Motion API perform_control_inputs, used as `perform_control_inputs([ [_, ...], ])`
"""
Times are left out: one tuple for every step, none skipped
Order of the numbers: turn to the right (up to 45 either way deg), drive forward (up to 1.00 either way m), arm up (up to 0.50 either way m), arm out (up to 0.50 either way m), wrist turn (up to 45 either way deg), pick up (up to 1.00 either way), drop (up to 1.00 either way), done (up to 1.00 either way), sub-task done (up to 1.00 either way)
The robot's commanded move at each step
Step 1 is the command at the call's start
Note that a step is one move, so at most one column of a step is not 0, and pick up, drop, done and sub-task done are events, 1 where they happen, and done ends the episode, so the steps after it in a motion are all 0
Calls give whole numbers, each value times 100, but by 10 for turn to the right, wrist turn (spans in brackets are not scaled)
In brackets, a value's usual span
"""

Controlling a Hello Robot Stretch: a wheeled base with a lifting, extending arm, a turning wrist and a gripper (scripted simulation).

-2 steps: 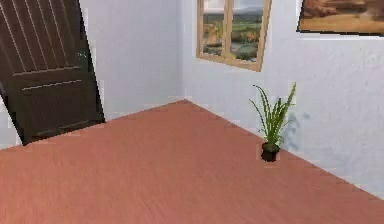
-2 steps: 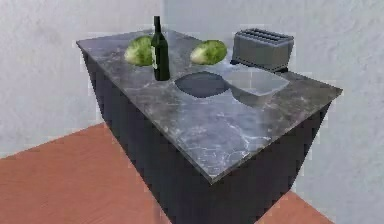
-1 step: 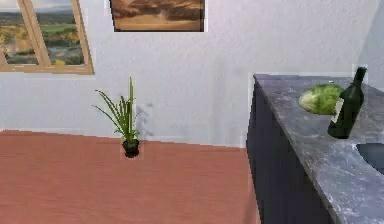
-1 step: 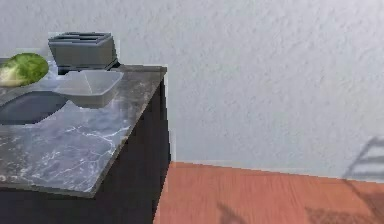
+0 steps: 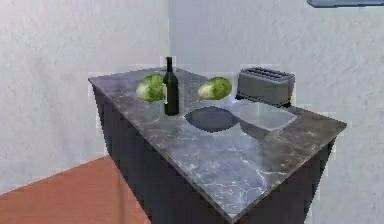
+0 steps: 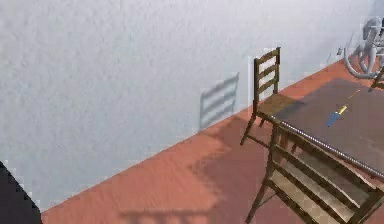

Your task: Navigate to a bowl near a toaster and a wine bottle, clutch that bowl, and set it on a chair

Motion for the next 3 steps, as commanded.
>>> perform_control_inputs([
  [-450,0,0,0,0,0,0,0,0],
  [-210,0,0,0,0,0,0,0,0],
  [0,0,50,0,0,0,0,0,0],
])
